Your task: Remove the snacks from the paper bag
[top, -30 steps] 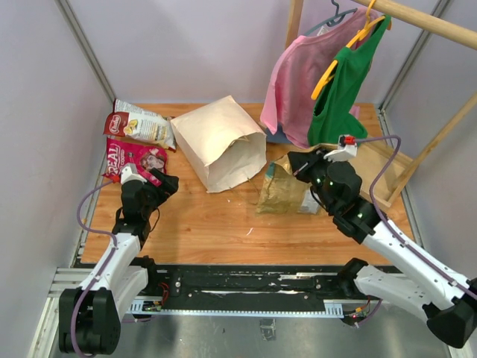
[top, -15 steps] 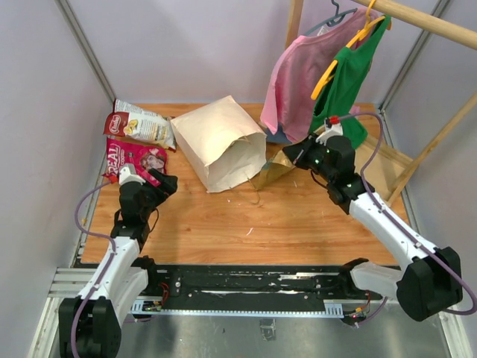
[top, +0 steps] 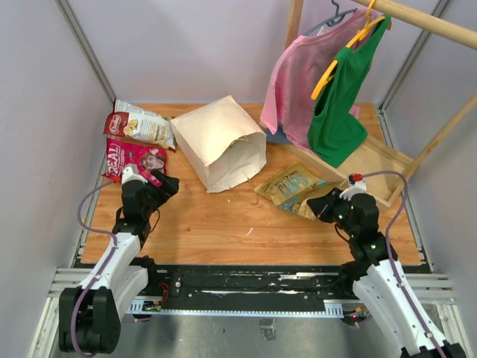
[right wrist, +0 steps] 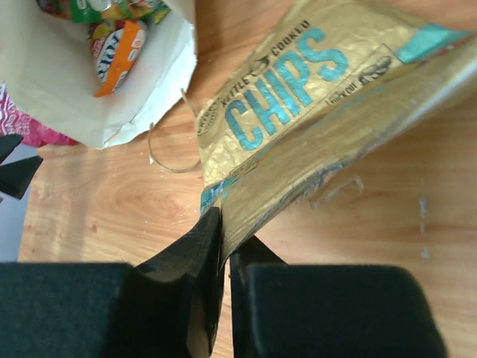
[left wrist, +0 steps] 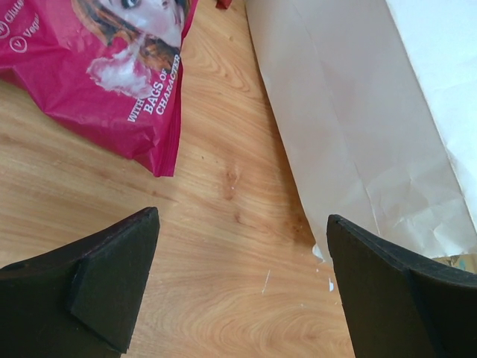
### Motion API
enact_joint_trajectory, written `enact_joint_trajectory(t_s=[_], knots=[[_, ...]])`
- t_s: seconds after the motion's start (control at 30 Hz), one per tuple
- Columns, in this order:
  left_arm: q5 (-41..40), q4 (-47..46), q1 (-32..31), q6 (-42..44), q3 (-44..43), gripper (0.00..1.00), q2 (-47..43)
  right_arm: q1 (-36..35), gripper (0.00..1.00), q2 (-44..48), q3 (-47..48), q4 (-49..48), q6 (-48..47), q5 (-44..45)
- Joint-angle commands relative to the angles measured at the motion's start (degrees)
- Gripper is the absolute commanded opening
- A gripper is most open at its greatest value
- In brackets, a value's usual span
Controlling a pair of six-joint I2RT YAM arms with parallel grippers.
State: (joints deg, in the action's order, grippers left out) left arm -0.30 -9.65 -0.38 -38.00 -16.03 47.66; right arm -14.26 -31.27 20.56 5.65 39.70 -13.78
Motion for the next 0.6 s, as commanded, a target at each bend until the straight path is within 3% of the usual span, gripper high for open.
enact_joint_trajectory(t_s=[0.0, 0.07, 0.17, 0.2, 0.33, 0.47, 0.57], knots=[[2.3, -1.8, 0.6, -0.3, -1.6, 0.97, 2.0, 2.0, 0.18, 5.7, -2.6, 8.8, -0.6, 3.9], [2.8, -1.4, 0.6, -0.3, -1.8, 0.97, 1.6, 2.1, 0.26, 5.3, -3.3, 9.7, 0.9, 3.2], [5.3, -1.9, 0.6, -1.2, -1.2, 0.97, 0.8, 2.1, 0.71, 2.6, -2.5, 12.9, -0.5, 1.6], [6.0, -2.2, 0.5, -1.5, -0.9, 0.97, 0.7, 2.0, 0.78, 1.9, -1.5, 14.5, -2.0, 1.3], [9.1, -2.5, 0.5, -1.6, -0.2, 0.98, 2.4, 0.5, 0.89, 1.3, 6.3, 24.3, -8.5, 7.9], [12.0, -3.9, 0.5, -1.6, 0.7, 0.99, 4.0, -0.9, 1.0, 4.1, 9.5, 25.6, -8.4, 12.4], [14.7, -5.0, 0.6, -2.2, 0.4, 1.0, 5.6, -1.7, 0.98, 2.8, 10.3, 24.4, -8.0, 13.8]])
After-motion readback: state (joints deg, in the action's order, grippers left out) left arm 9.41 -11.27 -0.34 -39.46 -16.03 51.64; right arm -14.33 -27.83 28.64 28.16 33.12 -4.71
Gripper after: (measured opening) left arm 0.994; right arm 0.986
